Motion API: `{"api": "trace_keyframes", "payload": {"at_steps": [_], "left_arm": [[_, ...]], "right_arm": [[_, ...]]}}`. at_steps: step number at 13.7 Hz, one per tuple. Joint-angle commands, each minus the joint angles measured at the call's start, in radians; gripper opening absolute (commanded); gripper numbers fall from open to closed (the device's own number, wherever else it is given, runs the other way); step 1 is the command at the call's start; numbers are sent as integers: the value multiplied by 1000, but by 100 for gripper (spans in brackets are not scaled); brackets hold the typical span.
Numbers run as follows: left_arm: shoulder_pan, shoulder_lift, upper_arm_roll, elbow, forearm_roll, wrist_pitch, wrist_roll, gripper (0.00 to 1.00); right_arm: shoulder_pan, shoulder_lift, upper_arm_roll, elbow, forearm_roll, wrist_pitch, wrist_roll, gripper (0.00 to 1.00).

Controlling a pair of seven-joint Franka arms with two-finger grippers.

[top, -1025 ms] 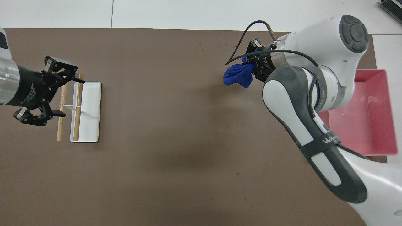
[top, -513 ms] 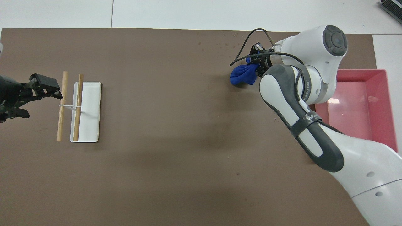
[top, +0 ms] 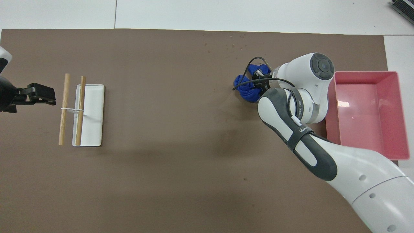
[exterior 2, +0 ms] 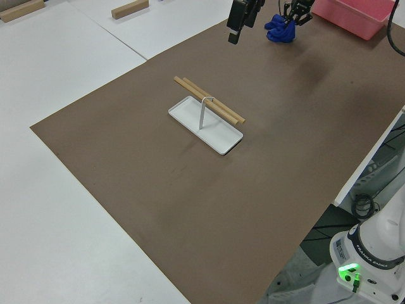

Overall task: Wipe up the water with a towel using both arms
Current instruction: 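Carry the towel with the right gripper while the left gripper withdraws, then lower the towel into the pink bin and open the right gripper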

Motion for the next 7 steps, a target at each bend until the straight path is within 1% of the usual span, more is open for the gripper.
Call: {"api": "trace_keyframes", "payload": {"at_steps": [1, 5, 7], "left_arm": [[-5, 11, 31, -9, 19, 7, 21, 100], [-33, -24, 34, -71, 19, 4, 20, 100], [-33, -30, 36, -80, 19, -11, 6, 100]], "right_arm": [[3, -99, 7, -149, -25, 14, -16, 0], [3, -194, 10, -294, -24, -2, -74, 0], [13, -240, 12, -361, -22, -45, -94, 0]]}}
